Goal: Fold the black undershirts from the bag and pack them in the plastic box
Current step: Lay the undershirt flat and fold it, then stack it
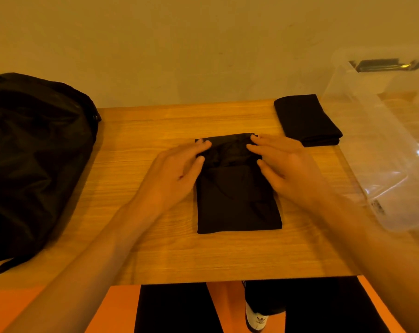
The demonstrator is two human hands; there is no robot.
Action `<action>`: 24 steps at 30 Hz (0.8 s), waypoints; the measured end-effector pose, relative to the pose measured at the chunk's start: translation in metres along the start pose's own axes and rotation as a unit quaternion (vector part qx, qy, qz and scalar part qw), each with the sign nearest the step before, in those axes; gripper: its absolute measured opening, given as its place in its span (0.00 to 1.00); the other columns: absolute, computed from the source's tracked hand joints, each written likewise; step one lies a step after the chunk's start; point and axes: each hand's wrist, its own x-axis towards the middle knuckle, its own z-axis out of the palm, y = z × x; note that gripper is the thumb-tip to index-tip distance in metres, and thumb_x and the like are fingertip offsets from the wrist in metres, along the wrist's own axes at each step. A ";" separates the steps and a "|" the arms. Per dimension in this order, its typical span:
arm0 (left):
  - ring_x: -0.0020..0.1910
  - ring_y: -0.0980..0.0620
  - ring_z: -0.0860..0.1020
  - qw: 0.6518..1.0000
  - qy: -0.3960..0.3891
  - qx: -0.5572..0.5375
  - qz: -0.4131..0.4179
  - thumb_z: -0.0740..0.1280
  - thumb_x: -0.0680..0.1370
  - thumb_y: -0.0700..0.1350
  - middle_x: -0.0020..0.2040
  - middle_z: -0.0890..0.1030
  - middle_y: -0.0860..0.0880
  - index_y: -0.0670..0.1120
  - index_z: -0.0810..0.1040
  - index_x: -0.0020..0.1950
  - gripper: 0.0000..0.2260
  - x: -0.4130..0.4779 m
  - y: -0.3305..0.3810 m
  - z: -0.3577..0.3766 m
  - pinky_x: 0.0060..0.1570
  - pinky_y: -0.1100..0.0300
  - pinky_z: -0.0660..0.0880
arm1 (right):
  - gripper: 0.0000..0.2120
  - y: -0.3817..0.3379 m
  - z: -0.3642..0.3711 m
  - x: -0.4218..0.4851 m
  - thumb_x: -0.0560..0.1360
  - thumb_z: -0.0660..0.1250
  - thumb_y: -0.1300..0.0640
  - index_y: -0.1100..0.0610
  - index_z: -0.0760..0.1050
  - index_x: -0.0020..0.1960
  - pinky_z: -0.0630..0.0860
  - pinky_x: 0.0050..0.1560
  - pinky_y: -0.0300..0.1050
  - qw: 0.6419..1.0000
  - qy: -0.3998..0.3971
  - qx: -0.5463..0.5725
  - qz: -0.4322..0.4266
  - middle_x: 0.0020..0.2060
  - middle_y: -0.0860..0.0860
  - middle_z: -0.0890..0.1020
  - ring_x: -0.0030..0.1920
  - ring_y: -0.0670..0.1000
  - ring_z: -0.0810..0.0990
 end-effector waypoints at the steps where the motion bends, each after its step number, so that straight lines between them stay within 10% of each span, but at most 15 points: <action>1: 0.65 0.62 0.73 0.998 0.064 -0.014 -0.023 0.63 0.84 0.47 0.66 0.79 0.54 0.51 0.77 0.69 0.14 -0.010 0.002 -0.001 0.64 0.68 0.71 | 0.17 -0.007 -0.004 -0.010 0.80 0.64 0.54 0.51 0.75 0.69 0.73 0.67 0.49 0.998 0.026 0.029 0.054 0.63 0.46 0.79 0.66 0.46 0.75; 5: 0.46 0.59 0.75 0.979 0.065 0.037 -0.190 0.63 0.78 0.61 0.45 0.77 0.58 0.54 0.77 0.47 0.12 -0.052 0.026 0.008 0.46 0.56 0.77 | 0.12 -0.034 -0.010 -0.045 0.78 0.65 0.41 0.49 0.76 0.48 0.72 0.40 0.37 0.954 -0.032 0.093 0.283 0.40 0.44 0.79 0.42 0.44 0.78; 24: 0.53 0.51 0.75 0.951 0.104 -0.061 -0.283 0.69 0.79 0.54 0.45 0.75 0.56 0.54 0.79 0.42 0.07 -0.095 0.051 0.036 0.53 0.50 0.78 | 0.08 -0.071 0.003 -0.096 0.75 0.74 0.50 0.49 0.81 0.38 0.71 0.38 0.29 0.924 0.144 0.184 0.304 0.36 0.44 0.80 0.42 0.39 0.78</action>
